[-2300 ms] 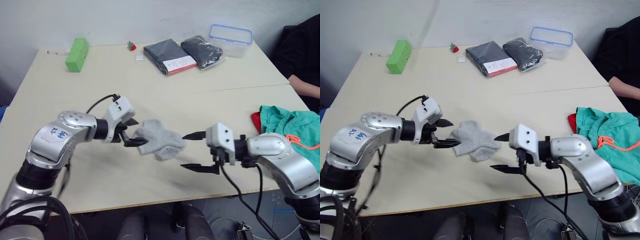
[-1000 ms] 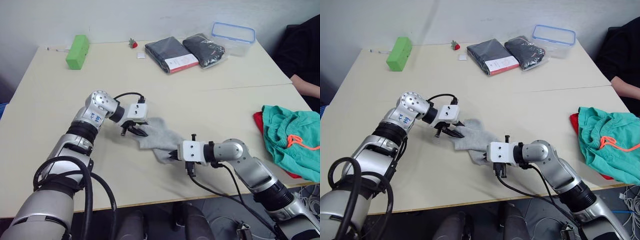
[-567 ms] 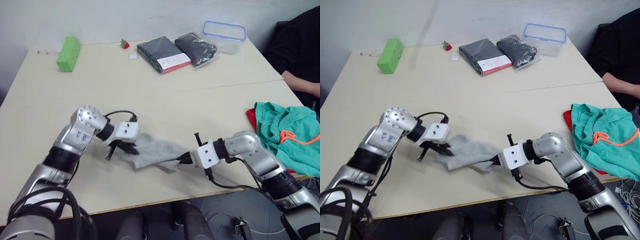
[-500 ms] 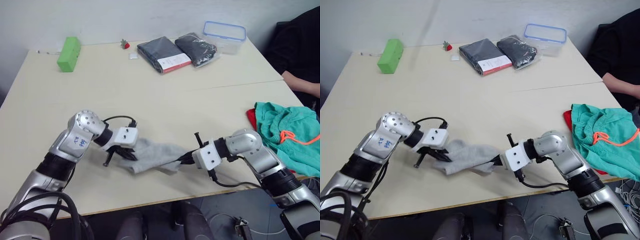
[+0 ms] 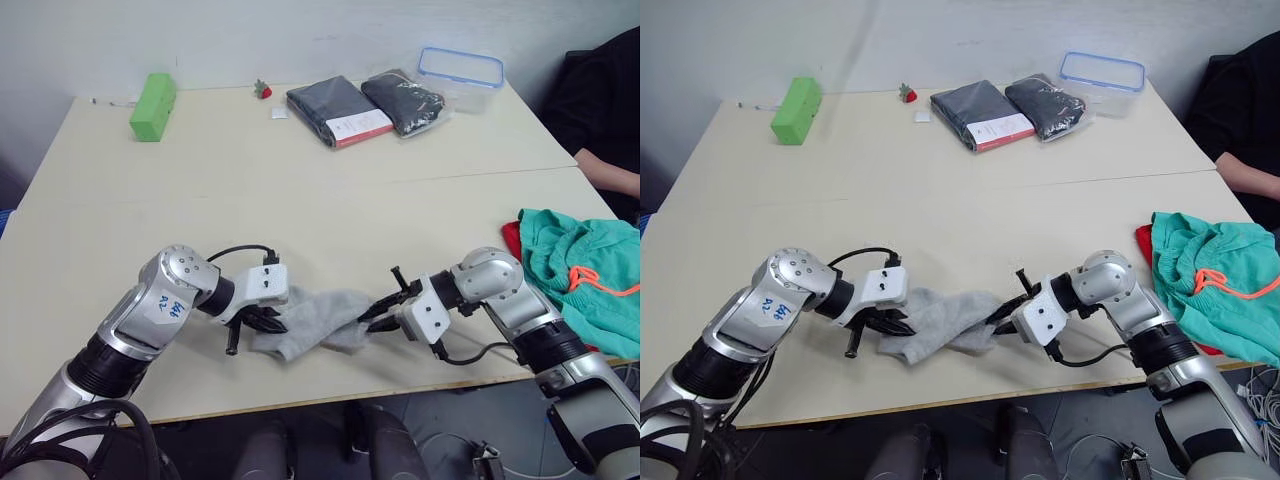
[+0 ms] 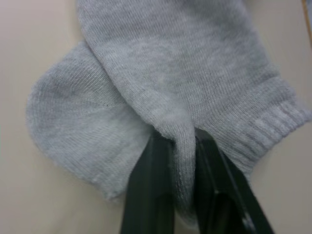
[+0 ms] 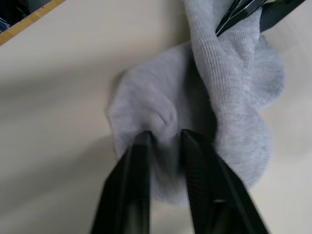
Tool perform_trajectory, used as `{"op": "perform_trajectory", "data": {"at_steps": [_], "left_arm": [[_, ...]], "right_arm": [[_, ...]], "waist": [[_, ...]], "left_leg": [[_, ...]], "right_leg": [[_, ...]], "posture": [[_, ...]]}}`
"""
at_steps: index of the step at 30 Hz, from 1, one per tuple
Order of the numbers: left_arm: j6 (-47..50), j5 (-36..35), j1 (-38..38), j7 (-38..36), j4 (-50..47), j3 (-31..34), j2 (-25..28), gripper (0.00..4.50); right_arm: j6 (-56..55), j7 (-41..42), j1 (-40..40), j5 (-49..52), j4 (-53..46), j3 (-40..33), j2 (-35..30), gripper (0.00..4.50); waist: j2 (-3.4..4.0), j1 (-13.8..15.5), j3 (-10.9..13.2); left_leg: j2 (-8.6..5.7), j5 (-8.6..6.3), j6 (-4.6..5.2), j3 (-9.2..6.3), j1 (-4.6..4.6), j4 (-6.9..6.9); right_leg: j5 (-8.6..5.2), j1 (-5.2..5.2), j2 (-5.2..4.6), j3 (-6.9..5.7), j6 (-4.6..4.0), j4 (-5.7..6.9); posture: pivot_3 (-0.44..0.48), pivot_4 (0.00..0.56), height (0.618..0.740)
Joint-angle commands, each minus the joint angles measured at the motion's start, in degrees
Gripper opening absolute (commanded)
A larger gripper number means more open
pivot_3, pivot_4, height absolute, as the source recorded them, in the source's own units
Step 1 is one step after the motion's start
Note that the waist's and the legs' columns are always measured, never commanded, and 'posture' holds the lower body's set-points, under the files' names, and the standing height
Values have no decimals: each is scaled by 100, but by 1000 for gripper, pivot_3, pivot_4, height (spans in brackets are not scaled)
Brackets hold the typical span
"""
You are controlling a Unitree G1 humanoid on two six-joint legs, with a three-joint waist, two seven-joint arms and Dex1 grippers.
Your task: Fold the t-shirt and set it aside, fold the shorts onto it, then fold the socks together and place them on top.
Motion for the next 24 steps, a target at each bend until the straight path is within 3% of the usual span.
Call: {"op": "perform_trajectory", "data": {"at_steps": [1, 5, 7, 10, 13, 22, 24], "left_arm": [[317, -367, 82, -26, -435, 315, 365, 1747], [826, -798, 136, 121, -691, 649, 603, 3019], [1467, -1211, 190, 202, -813, 1018, 596, 3629], [2242, -1721, 256, 459, -887, 1413, 427, 3629], [2526, -1923, 320, 829, -849, 1444, 316, 3629], [2636, -2378, 448, 1565, -751, 1229, 85, 3629], [2621, -2449, 441, 1691, -674, 1183, 16, 3222]], "right_arm": [[448, -142, 197, 333, -712, -362, -298, 2456], [1254, -277, 524, 645, -1462, -685, -687, 3899], [2385, -410, 742, 1150, -2029, -963, -945, 4496], [4464, -896, 795, 1883, -2599, -1261, -1095, 4496], [5608, -1278, 617, 1976, -2673, -1268, -1007, 4496], [6528, -1590, -25, 1409, -2150, -658, -321, 4496], [6630, -1615, -123, 1294, -2006, -523, -180, 4321]], "waist": [[1, -10, 1], [2, -8, 2], [2, 3, 2], [2, 16, 1], [2, 16, 1], [2, 17, 1], [2, 30, 1]], "left_leg": [[2, -1, -3, 0, -1, 0], [5, -4, -6, -2, -2, 0], [4, -4, -6, -3, -3, 1], [5, -4, -7, -4, -3, 2], [6, -4, -7, -5, -1, 6], [5, -7, -10, -3, -5, 3], [3, -6, -10, -3, -6, 4]], "right_leg": [[-1, -2, -2, 0, -1, 0], [-2, -4, -4, 0, -3, -1], [-2, -4, -4, 0, -3, -1], [-2, -3, -4, 1, -3, 1], [-2, -2, -4, 2, -4, 3], [-4, -7, 1, 3, -6, 3], [-3, -8, 3, 3, -6, 4]], "posture": [[0, 150, 740], [0, 150, 740], [0, 150, 740], [0, 150, 740], [0, 150, 740], [0, 150, 740], [0, 150, 740]]}}
